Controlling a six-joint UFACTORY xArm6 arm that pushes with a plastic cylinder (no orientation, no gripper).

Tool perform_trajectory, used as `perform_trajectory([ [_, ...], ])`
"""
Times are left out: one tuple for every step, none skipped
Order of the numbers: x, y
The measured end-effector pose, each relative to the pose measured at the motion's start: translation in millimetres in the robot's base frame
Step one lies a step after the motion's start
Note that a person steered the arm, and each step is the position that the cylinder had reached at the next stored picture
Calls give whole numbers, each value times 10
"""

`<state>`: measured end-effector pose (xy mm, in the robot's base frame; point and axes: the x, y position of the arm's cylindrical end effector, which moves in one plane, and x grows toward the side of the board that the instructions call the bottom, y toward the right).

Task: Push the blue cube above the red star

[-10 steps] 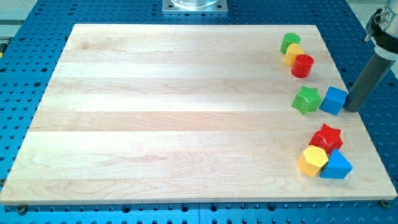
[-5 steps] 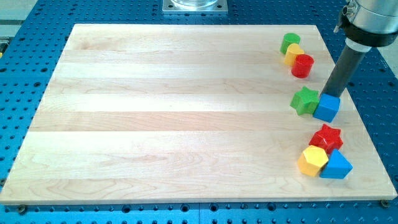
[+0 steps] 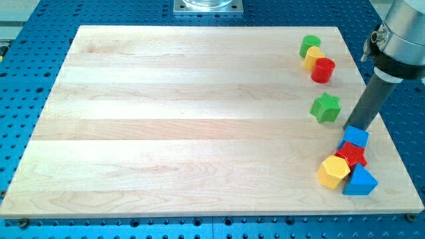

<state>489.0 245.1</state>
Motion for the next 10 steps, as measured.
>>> perform_trajectory([
  [0,71],
  [-3,-229],
  [-12,-511],
  [-12,-638],
  [33,-638],
  [91,-638],
  [205,-585],
  [235,-382],
  [235,-318],
  [235,-322],
])
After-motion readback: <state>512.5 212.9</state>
